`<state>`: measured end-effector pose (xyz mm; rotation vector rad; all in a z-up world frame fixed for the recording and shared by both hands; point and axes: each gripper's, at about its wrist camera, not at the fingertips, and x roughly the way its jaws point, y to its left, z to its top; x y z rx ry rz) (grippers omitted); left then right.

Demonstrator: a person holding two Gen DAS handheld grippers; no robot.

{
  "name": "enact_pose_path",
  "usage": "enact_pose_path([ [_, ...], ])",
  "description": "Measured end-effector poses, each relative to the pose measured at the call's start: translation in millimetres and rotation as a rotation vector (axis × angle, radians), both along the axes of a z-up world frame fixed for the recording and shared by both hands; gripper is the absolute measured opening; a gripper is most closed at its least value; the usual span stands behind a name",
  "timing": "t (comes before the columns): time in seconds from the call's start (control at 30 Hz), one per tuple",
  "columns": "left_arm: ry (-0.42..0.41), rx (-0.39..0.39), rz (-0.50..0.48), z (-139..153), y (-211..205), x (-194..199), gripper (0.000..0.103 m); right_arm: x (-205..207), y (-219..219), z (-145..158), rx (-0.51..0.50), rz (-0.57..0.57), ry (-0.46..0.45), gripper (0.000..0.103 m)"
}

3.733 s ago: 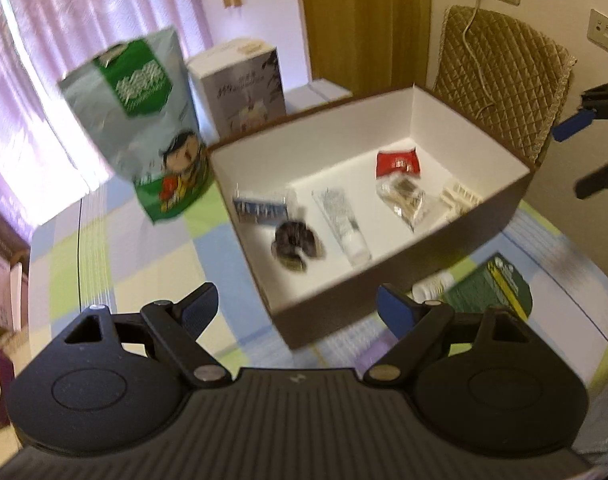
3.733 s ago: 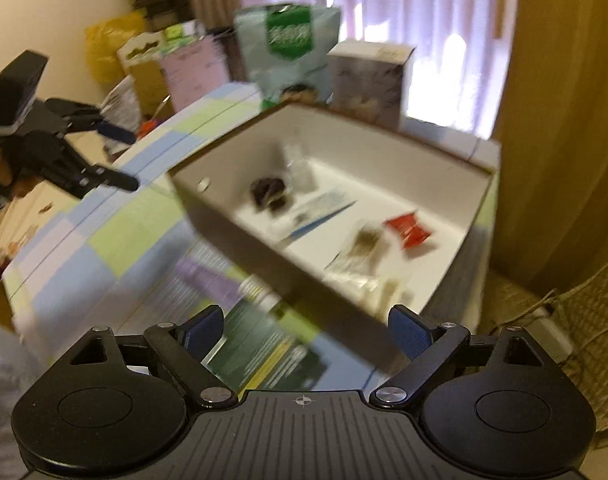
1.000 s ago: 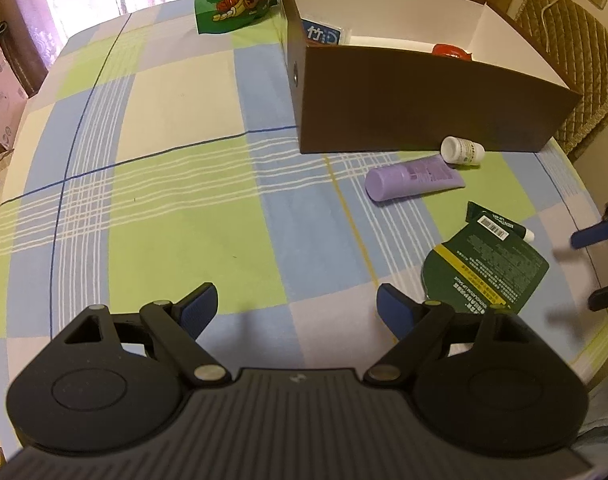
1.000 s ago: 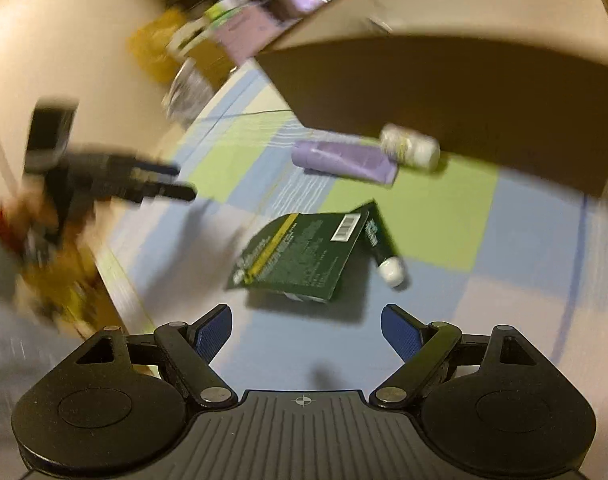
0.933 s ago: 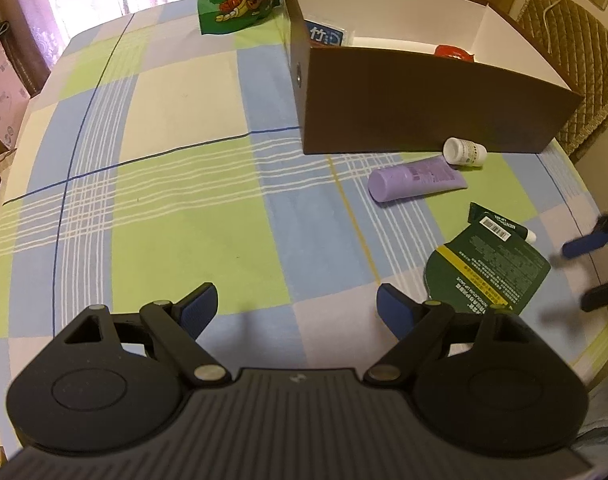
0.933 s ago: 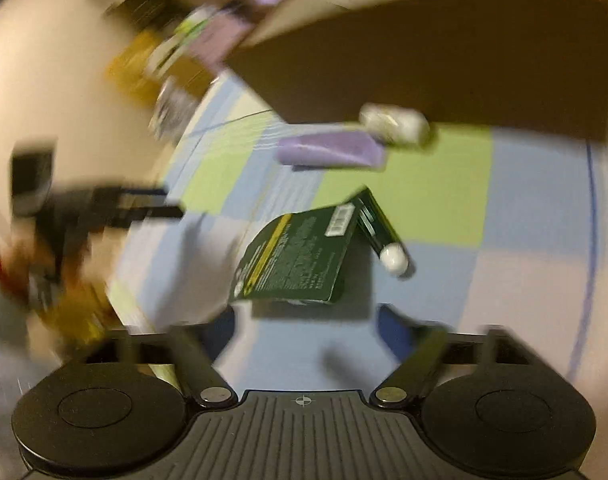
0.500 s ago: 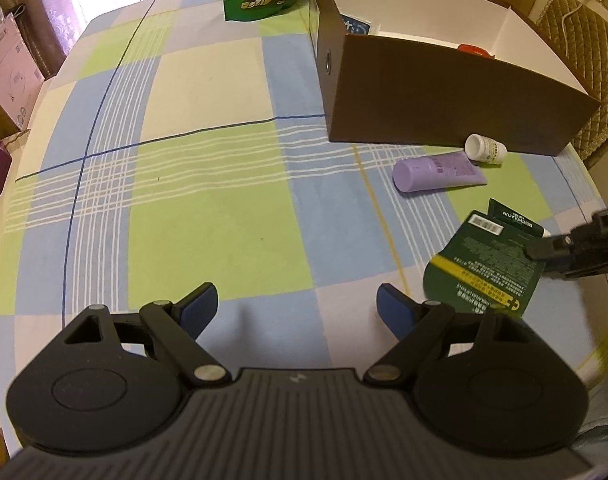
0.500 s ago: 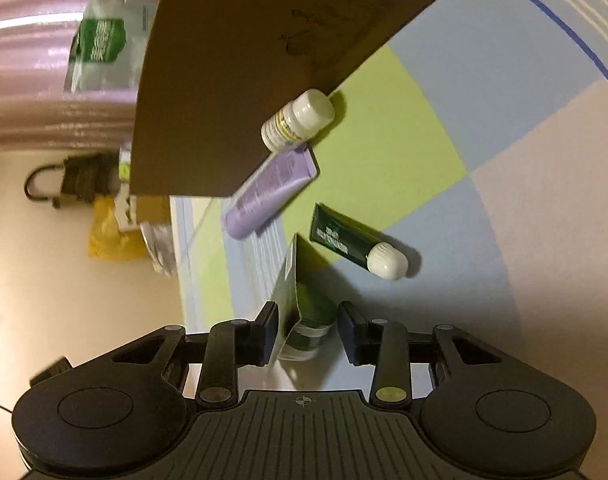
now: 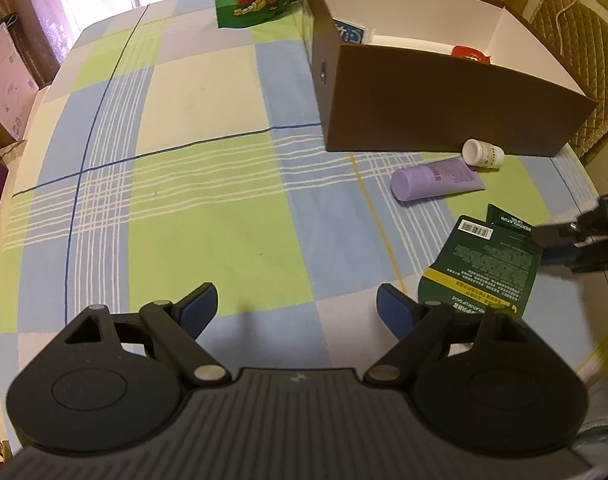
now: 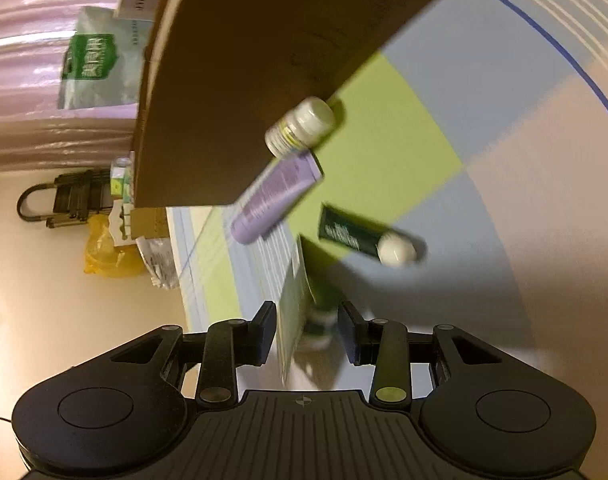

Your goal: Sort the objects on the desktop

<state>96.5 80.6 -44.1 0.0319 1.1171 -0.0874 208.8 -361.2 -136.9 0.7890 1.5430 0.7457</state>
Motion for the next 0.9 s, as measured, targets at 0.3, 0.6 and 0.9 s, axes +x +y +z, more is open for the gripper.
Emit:
enact_pose_path([
  [0.3,0.013,-0.005,0.010,-5.3,5.1,1.5,0.084,-13.6,36.6,-32.4,0.079,0.002,0.219,0.041],
  [0.6,0.012,-0.008,0.010,-5.7,9.5,1.0,0.084,-9.8,21.1,-7.0,0.054,0.084,0.030,0.002],
  [0.9,-0.016,-0.033,-0.097,-4.3,-14.4,19.5,0.084,-14.3,-43.6,44.9,0.045,0.053,-0.153,0.002],
])
